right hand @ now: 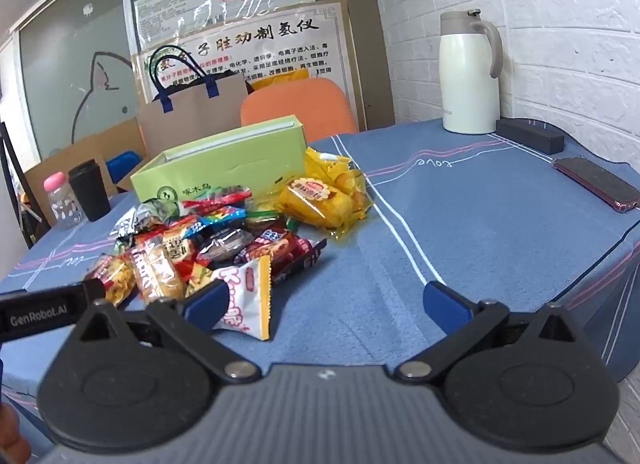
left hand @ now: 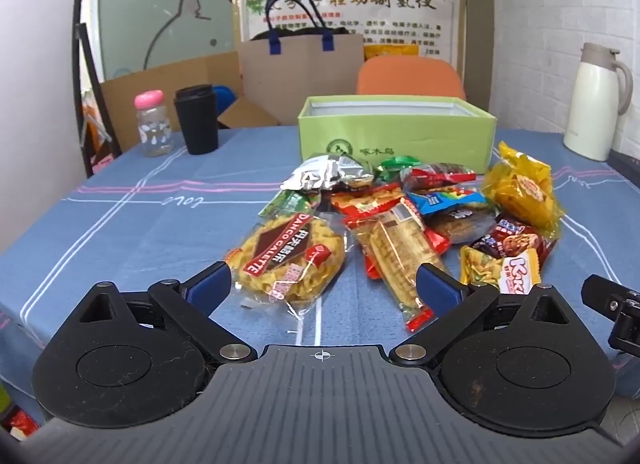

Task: Organize snacks
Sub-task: 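Move the left gripper toward the wrapped biscuit bar in the snack pile, then close the left gripper on the red-tagged wrapped biscuit bar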

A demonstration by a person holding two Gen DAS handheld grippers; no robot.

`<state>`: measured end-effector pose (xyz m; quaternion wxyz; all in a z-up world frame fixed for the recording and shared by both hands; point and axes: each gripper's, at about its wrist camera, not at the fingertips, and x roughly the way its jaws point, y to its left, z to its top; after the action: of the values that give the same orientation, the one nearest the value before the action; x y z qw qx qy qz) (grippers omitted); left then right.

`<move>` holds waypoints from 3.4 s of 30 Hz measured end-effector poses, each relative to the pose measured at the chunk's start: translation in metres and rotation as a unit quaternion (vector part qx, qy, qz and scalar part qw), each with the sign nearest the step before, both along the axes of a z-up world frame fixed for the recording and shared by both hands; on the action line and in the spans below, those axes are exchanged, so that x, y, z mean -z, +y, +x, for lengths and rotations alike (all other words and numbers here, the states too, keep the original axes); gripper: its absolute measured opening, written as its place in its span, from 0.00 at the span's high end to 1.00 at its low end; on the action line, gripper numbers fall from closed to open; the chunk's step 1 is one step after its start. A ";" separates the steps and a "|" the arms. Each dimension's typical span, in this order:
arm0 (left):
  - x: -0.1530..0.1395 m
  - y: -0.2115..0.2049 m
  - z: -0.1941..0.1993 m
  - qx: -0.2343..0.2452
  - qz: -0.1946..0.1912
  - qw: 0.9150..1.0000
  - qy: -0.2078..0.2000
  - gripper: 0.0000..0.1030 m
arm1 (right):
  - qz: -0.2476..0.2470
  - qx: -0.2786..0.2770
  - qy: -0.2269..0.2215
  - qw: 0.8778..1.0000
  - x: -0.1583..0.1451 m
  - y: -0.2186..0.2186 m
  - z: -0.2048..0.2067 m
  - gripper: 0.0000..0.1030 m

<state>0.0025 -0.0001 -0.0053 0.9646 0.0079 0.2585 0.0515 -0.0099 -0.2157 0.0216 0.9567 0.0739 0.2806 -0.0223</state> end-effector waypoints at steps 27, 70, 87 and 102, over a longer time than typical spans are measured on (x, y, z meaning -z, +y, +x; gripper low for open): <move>0.009 0.000 0.009 -0.006 0.010 1.000 0.021 0.13 | -0.007 -0.010 0.008 1.000 0.001 0.007 0.002 0.00; -0.014 0.030 0.077 0.158 -0.168 0.966 0.121 0.32 | -0.017 -0.284 0.022 0.959 -0.007 0.052 0.047 0.01; -0.021 0.045 0.084 0.134 -0.158 0.971 0.119 0.31 | 0.011 -0.314 0.069 0.947 0.011 0.055 0.067 0.01; 0.002 0.028 0.092 0.187 -0.186 0.948 0.178 0.39 | -0.045 -0.337 0.074 0.938 0.014 0.065 0.054 0.01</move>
<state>0.0948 0.0280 -0.0072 0.8795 -0.1145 0.4248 -0.1815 0.0441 -0.1503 0.0071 0.8870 -0.0702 0.3579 0.2831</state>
